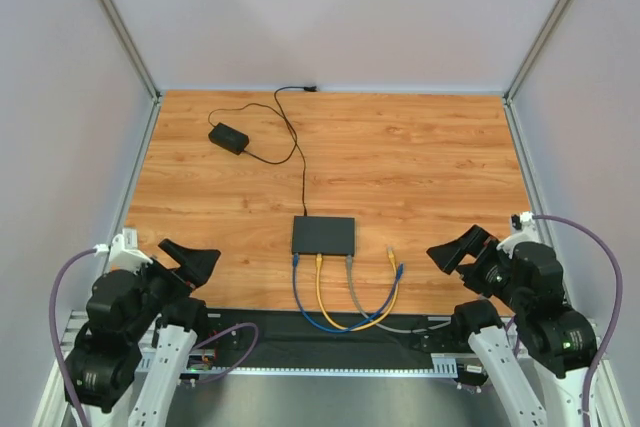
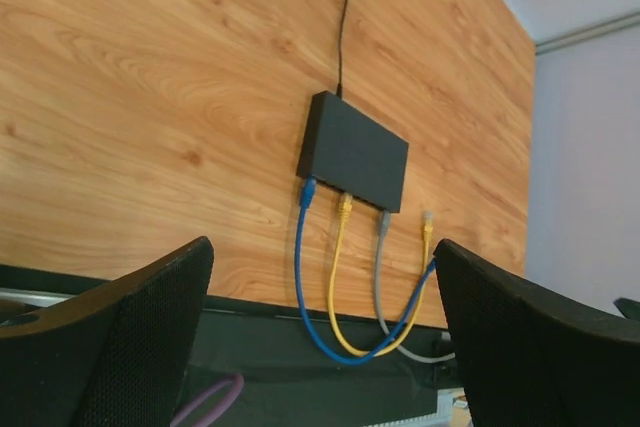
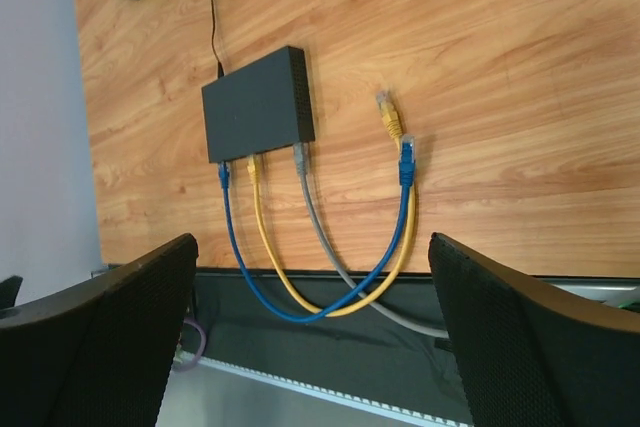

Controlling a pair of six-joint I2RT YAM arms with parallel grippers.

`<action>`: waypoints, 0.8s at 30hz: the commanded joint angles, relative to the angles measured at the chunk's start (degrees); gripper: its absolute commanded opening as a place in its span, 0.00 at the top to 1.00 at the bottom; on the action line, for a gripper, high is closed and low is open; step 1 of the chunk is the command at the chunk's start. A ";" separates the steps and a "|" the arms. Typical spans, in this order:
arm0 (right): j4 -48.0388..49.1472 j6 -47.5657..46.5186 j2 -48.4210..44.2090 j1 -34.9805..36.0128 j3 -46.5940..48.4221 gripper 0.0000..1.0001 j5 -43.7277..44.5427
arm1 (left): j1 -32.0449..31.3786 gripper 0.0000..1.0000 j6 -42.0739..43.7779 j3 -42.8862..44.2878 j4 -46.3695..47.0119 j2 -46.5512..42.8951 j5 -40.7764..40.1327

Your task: Pull the plug from the switch port

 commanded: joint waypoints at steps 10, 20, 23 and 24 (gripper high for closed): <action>12.89 -4.20 6.91 -0.30 -14.81 0.00 -25.87 | 0.32 0.11 0.51 -11.92 14.72 2.66 22.56; 59.61 21.77 2.97 0.05 -36.99 0.00 -39.97 | -0.56 0.20 1.04 -20.01 28.96 10.22 26.18; 49.85 10.18 10.59 4.77 -31.20 0.00 -35.14 | -4.67 0.24 2.97 -18.53 29.24 14.35 22.68; 48.87 8.30 15.49 6.97 -29.69 0.00 -32.16 | -6.09 0.24 3.50 -17.91 29.32 15.67 21.36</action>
